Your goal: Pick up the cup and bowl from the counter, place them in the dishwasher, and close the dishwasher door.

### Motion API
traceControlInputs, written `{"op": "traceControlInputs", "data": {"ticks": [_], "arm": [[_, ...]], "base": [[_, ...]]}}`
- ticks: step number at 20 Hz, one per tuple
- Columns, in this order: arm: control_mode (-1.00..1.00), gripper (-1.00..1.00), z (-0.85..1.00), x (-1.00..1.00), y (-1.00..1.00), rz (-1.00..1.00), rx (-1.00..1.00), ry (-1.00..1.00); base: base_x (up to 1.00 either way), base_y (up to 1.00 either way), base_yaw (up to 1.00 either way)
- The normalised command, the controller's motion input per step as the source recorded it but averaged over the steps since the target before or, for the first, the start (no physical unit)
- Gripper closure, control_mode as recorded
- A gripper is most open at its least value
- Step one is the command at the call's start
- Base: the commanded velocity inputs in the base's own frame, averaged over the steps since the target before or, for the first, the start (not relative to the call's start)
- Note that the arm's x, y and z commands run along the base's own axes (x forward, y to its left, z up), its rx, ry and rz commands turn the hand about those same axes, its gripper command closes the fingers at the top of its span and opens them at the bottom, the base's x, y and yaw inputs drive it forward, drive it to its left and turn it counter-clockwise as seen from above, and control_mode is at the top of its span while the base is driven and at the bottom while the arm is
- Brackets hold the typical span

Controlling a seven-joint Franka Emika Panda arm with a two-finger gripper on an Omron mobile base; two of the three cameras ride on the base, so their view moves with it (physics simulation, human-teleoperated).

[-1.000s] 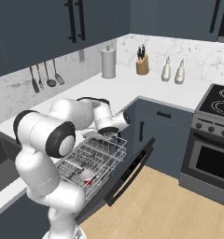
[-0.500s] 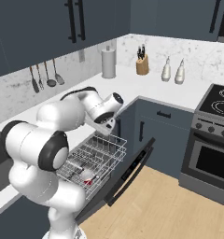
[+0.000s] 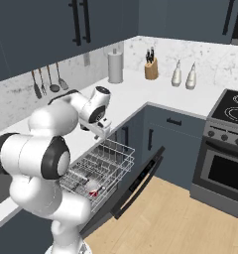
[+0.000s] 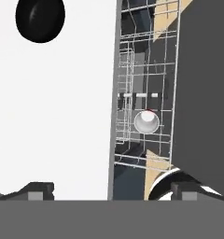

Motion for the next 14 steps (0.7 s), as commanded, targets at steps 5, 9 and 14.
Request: {"op": "traceControlInputs", "data": {"ticks": [5,9,14], "arm": [[-1.00,-1.00,0.00,0.68,0.09,0.00,0.00,0.04],[-1.00,-1.00,-0.13,0.63,0.17,0.01,0.00,0.03],[-1.00,-1.00,-0.27,0.51,0.33,0.00,0.00,0.08]], "base": [[0.00,0.00,0.00],[0.00,0.00,0.00],[0.00,0.00,0.00]]}}
